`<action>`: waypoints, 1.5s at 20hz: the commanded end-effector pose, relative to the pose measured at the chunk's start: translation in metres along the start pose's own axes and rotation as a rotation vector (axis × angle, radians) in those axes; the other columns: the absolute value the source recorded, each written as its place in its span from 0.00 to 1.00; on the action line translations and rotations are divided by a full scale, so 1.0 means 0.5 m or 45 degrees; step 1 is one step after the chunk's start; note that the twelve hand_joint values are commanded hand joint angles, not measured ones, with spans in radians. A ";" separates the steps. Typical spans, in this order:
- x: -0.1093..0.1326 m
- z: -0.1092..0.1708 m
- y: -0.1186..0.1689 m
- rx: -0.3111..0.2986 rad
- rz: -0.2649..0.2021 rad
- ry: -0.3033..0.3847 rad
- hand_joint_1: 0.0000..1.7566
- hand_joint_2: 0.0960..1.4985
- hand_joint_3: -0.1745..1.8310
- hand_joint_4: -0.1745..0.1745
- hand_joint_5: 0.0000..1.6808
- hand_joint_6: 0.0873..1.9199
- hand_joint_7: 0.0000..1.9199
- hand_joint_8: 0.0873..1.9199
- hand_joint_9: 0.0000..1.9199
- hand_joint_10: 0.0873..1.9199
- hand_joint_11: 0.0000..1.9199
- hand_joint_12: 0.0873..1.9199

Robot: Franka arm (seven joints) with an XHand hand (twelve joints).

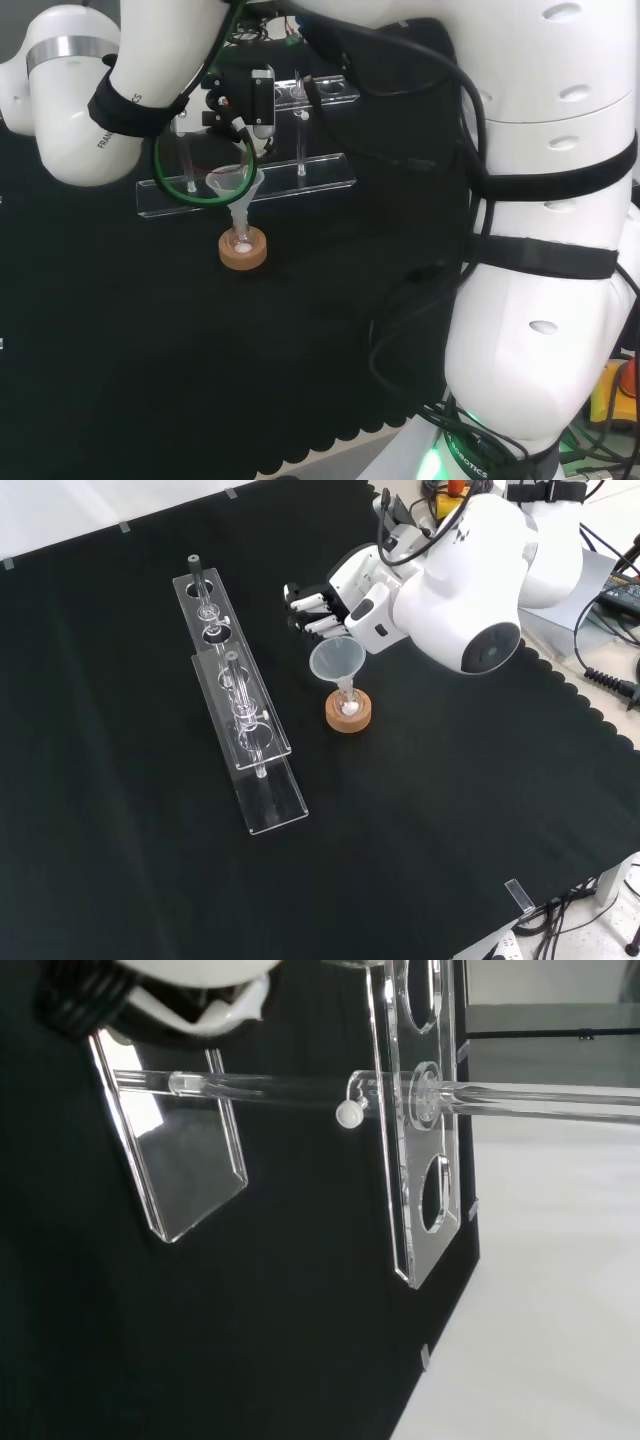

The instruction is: Pour all the NaCl from the weighing funnel into the round-bottom flask.

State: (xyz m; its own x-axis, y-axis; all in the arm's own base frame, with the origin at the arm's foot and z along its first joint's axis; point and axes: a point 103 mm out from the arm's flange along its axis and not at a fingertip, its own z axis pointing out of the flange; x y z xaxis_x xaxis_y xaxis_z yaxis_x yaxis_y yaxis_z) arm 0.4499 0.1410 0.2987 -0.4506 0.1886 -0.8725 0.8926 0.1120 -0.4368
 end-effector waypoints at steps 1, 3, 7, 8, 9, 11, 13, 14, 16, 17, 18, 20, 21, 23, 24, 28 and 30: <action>-0.001 0.015 -0.008 -0.028 -0.014 0.098 0.63 0.40 0.45 1.00 0.70 0.42 0.33 0.31 0.52 0.17 0.35 0.56; -0.004 0.022 -0.009 -0.033 -0.013 0.128 0.63 0.40 0.45 1.00 0.70 0.42 0.33 0.31 0.52 0.17 0.36 0.56; -0.007 0.039 -0.009 -0.041 -0.015 0.183 0.63 0.41 0.45 1.00 0.70 0.42 0.33 0.31 0.52 0.17 0.36 0.57; -0.008 0.043 -0.009 -0.042 -0.016 0.199 0.63 0.41 0.45 1.00 0.70 0.42 0.33 0.31 0.52 0.17 0.36 0.57; -0.009 0.047 -0.009 -0.043 -0.015 0.207 0.63 0.41 0.45 1.00 0.70 0.42 0.33 0.31 0.52 0.17 0.36 0.57; -0.009 0.054 -0.009 -0.046 -0.013 0.220 0.63 0.41 0.45 1.00 0.70 0.42 0.33 0.31 0.52 0.17 0.36 0.57; -0.010 0.059 -0.010 -0.049 -0.013 0.233 0.63 0.41 0.45 1.00 0.70 0.42 0.33 0.31 0.52 0.17 0.36 0.57; -0.011 0.062 -0.010 -0.046 -0.009 0.233 0.63 0.41 0.45 1.00 0.70 0.42 0.33 0.31 0.52 0.17 0.36 0.57; -0.015 0.070 -0.010 -0.044 -0.005 0.259 0.63 0.41 0.45 1.00 0.70 0.42 0.33 0.31 0.52 0.17 0.36 0.57; -0.017 0.075 -0.010 -0.052 0.000 0.274 0.63 0.41 0.45 1.00 0.70 0.42 0.33 0.31 0.52 0.17 0.36 0.57; -0.018 0.080 -0.010 -0.058 0.003 0.294 0.63 0.41 0.45 1.00 0.70 0.43 0.33 0.31 0.52 0.17 0.36 0.57; -0.021 0.089 -0.009 -0.063 0.004 0.335 0.63 0.41 0.45 1.00 0.70 0.43 0.33 0.31 0.52 0.17 0.36 0.57; -0.022 0.094 -0.009 -0.064 0.004 0.352 0.63 0.41 0.45 1.00 0.70 0.43 0.33 0.31 0.53 0.17 0.36 0.57; -0.023 0.097 -0.012 -0.064 0.021 0.380 0.63 0.41 0.45 1.00 0.70 0.43 0.33 0.31 0.53 0.18 0.37 0.57; -0.022 0.093 -0.015 -0.057 0.035 0.381 0.63 0.41 0.45 1.00 0.70 0.43 0.34 0.31 0.53 0.18 0.37 0.56; -0.021 0.089 -0.020 -0.031 0.058 0.421 0.63 0.41 0.45 1.00 0.70 0.43 0.35 0.31 0.54 0.17 0.41 0.54; -0.022 0.092 -0.020 -0.024 0.064 0.458 0.63 0.41 0.45 1.00 0.70 0.43 0.35 0.31 0.54 0.17 0.41 0.54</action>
State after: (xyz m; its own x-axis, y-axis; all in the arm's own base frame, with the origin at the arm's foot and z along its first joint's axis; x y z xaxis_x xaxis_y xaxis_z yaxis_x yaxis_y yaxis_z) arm 0.4469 0.0955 0.3008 -0.4065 0.4885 -0.7721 0.9090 0.1315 -0.3954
